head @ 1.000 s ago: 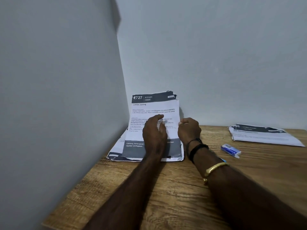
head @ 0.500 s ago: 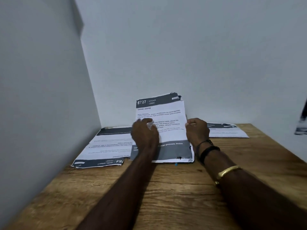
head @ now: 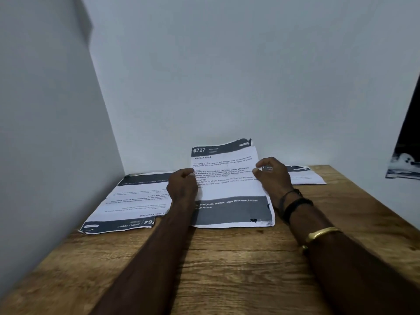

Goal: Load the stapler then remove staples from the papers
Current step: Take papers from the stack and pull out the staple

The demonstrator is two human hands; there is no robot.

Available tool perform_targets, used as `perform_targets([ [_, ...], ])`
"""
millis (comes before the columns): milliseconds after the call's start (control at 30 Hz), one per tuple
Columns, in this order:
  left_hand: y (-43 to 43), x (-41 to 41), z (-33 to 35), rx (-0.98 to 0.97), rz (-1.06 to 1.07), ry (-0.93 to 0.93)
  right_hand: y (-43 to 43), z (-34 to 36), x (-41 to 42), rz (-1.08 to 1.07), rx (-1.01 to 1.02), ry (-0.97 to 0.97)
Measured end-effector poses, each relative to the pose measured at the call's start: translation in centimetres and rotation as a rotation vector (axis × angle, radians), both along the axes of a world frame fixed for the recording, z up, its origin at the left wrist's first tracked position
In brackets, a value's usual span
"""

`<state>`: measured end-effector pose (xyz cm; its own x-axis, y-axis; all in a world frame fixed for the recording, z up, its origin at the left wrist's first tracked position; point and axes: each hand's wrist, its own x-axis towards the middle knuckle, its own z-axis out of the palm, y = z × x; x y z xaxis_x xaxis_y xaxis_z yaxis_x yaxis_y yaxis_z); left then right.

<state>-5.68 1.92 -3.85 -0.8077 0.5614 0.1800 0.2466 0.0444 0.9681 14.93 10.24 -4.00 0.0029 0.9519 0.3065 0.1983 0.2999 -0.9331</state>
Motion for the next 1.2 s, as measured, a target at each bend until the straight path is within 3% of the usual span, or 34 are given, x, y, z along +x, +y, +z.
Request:
perform_targets([
  [167, 0.4, -0.3, -0.6, 0.002, 0.002, -0.052, 0.2, -0.4, 0.3, 0.056, -0.034, -0.018],
  [333, -0.2, 0.1, -0.5, -0.013, -0.04, 0.064, -0.2, 0.1, 0.2, 0.083, -0.034, -0.165],
  [500, -0.9, 1.9, 0.6, -0.116, -0.007, 0.423, -1.3, 0.1, -0.4, -0.014, 0.135, -0.271],
  [633, -1.0, 4.6, 1.0, -0.083, -0.135, 0.824, -1.6, 0.8, -0.7, 0.012, 0.301, -0.306],
  [733, -0.4, 5.8, 1.3, -0.124, -0.164, 0.949, -2.3, 1.2, -0.9, 0.005, 0.39, -0.284],
  [933, -0.6, 4.7, 1.9, -0.102, -0.086, 0.913, -2.5, 1.8, -0.8, -0.078, 0.395, -0.225],
  [1200, -1.5, 3.1, 3.0, 0.016, -0.069, 0.838, -2.7, 3.1, -0.5, -0.206, 0.484, -0.004],
])
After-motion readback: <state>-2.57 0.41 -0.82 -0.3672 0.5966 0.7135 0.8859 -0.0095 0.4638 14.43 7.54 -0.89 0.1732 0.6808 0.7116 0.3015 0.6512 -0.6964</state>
